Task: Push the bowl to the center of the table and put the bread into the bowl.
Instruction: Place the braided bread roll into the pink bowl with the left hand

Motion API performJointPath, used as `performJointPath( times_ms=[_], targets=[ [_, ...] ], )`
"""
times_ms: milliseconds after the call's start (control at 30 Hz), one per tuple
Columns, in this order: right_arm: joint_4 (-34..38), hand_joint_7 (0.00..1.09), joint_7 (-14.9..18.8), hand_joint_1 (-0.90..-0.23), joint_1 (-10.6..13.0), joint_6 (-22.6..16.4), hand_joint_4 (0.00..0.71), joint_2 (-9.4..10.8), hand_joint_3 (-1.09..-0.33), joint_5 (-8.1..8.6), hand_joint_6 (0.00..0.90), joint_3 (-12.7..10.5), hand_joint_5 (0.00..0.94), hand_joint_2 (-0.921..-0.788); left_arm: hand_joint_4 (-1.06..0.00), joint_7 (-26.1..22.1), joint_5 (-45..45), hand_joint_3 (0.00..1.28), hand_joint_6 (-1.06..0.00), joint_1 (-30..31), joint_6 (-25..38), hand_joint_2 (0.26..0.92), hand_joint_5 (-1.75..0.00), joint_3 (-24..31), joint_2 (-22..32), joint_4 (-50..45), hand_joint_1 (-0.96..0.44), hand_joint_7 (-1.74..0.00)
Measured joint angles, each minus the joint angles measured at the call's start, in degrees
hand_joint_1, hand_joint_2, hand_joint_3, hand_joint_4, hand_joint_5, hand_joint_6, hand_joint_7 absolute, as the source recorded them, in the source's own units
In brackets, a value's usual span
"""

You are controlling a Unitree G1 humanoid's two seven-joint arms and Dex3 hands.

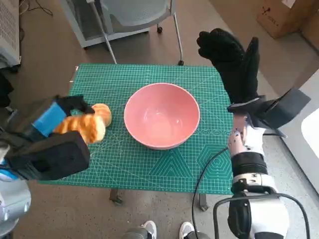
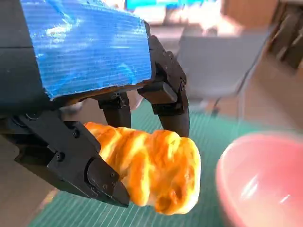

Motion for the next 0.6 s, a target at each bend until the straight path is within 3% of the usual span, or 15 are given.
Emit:
performJointPath(
  times_ms=[133,467,600],
  targets=[
    [0.0,0.0,0.07,-0.762,0.04,-0.07,0.254,-0.06,-0.643,0.0,0.408,-0.06,0.007,-0.921,-0.73,-0.15,0.35,0.05,-0.79,-4.42,-0.61,0.884,-1.2,-1.49,-1.25,0.21,0.0,-0.92],
    [-0.05,0.0,0.67,-0.75,0.23,-0.43,0.257,0.03,-0.65,-0.01,0.408,-0.12,0.006,-0.921,-0.72,-0.77,1.79,0.04,-0.77,-18.89,-5.92,0.896,-1.14,-10.64,-7.66,7.64,0.0,-1.02],
    [-0.15,0.0,0.91,-0.748,0.36,-0.61,0.257,0.03,-0.653,-0.02,0.406,-0.1,0.004,-0.921,-0.7,-0.63,2.96,0.03,-0.78,-23.6,-8.64,0.907,-1.23,-14.15,-11.48,13.26,0.0,-0.92]
  ],
)
